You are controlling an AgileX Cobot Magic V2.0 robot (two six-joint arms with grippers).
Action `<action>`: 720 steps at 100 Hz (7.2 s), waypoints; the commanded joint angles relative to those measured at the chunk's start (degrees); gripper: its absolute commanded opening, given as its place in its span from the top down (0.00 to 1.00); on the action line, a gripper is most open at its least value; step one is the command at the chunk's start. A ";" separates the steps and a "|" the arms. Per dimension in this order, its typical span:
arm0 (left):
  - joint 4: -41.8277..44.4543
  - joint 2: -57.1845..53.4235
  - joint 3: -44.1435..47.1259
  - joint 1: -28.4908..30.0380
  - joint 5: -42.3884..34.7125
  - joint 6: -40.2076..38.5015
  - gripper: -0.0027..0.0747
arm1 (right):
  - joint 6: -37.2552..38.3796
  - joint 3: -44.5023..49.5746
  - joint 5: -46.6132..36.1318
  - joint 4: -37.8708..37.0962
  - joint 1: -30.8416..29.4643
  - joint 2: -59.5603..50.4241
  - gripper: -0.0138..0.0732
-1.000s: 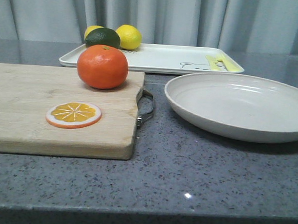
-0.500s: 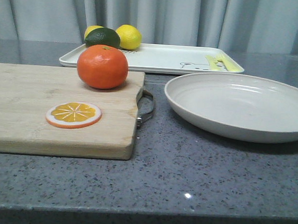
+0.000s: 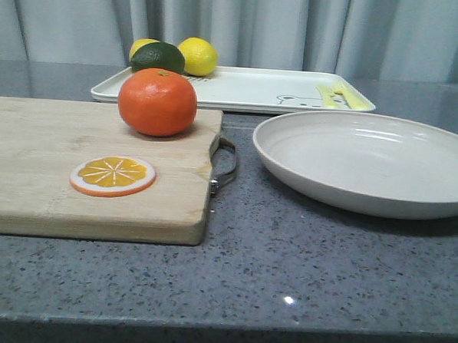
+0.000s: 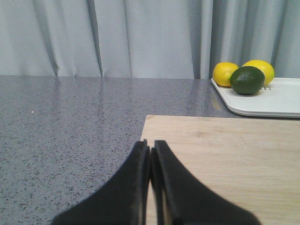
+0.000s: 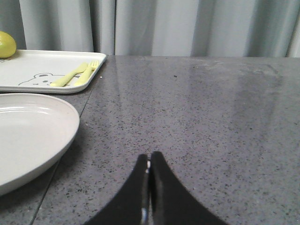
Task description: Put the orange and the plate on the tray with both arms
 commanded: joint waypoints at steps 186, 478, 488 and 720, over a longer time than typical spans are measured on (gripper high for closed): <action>-2.95 20.85 -20.89 0.01 -3.69 0.04 0.28 | -0.19 -27.06 13.50 1.29 -0.22 27.53 0.92; -23.62 97.48 -91.00 -37.57 42.87 3.64 0.61 | -0.19 -28.70 13.73 1.29 -0.22 33.29 0.92; -24.03 99.66 -92.21 -40.99 41.54 3.64 0.61 | -0.19 -28.70 13.73 1.29 -0.22 33.29 0.92; -15.11 75.71 -75.18 -45.65 39.07 9.16 0.99 | -1.96 -46.99 34.86 3.97 8.43 54.71 0.47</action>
